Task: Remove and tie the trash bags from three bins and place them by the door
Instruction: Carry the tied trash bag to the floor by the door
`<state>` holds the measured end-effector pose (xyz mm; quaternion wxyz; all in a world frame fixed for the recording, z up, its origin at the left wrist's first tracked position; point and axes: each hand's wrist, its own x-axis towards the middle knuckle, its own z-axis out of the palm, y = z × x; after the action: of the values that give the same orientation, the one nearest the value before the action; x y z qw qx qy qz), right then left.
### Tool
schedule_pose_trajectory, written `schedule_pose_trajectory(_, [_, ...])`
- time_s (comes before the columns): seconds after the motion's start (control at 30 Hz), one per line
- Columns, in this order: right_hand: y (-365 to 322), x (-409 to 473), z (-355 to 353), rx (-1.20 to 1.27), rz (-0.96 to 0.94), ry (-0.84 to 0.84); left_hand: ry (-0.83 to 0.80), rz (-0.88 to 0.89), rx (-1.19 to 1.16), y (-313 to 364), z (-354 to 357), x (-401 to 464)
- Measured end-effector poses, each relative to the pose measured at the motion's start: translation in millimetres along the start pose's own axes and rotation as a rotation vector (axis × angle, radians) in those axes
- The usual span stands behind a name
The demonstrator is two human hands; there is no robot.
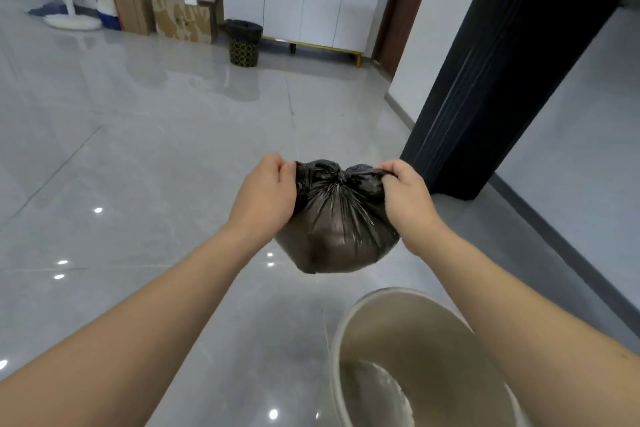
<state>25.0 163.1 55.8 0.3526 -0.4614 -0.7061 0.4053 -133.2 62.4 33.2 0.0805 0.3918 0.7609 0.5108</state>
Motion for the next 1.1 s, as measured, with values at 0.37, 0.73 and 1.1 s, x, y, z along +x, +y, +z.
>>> schedule_pose_trajectory(0.37, [0, -67, -124, 0.223, 0.164, 0.161, -0.264, 0.071, -0.053, 118, 39, -52])
schedule_pose_trajectory(0.73, [90, -87, -130, 0.107, 0.392, 0.046, -0.675, -0.044, 0.055, 78, 92, -95])
schedule_pose_trajectory(1.1, [43, -37, -132, 0.261, 0.41, 0.183, -0.348, -0.106, -0.032, 124, 92, -46])
